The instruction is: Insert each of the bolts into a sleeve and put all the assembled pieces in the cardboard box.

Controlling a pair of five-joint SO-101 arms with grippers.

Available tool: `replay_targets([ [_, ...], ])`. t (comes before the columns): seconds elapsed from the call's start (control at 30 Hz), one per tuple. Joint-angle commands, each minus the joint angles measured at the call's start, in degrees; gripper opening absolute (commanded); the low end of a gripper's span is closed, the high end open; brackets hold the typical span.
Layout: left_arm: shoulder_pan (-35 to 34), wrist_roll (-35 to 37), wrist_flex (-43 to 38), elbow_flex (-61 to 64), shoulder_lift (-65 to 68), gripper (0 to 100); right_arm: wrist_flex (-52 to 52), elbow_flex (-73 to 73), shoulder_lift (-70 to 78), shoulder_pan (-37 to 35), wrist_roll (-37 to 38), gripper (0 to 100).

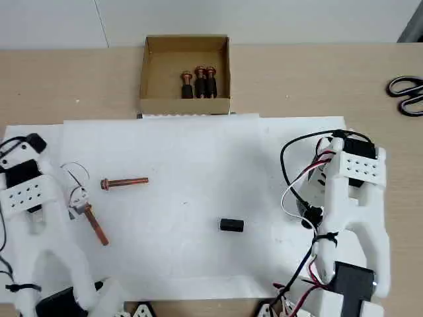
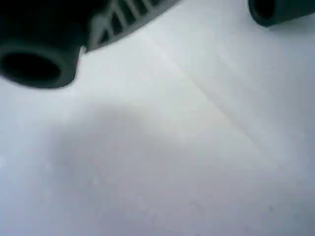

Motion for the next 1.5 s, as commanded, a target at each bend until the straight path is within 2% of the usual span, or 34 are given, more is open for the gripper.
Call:
replay_targets([
  [0.0,-0.4,-0.4,-1.2,0.8,0.0,14,-2.1,-0.2,-2.0,0.3,0.2,0.3],
  [0.1,-0.4,-0.3,-1.9,1.2,-0.2,17,-3.3,-0.2,-2.0,0.3,0.2,0.3],
  [0.33,-0.3,-1.9,-4.0,1.3,0.2,17,-3.6,-0.2,-2.0,-0.7,0.1,0.3],
  [0.7,-0.4,-3.3,-9.1,7.3,0.2,17,-3.6,-0.4,-2.1,-6.2,0.0,0.3],
  [1.37,-0.4,-3.2,-21.3,16.3,0.2,17,-3.6,-0.5,-2.3,-6.2,0.0,0.3],
  [1.47,-0.4,-3.2,-21.8,16.7,0.2,15,-3.6,-0.5,-2.4,-6.2,0.0,0.3],
])
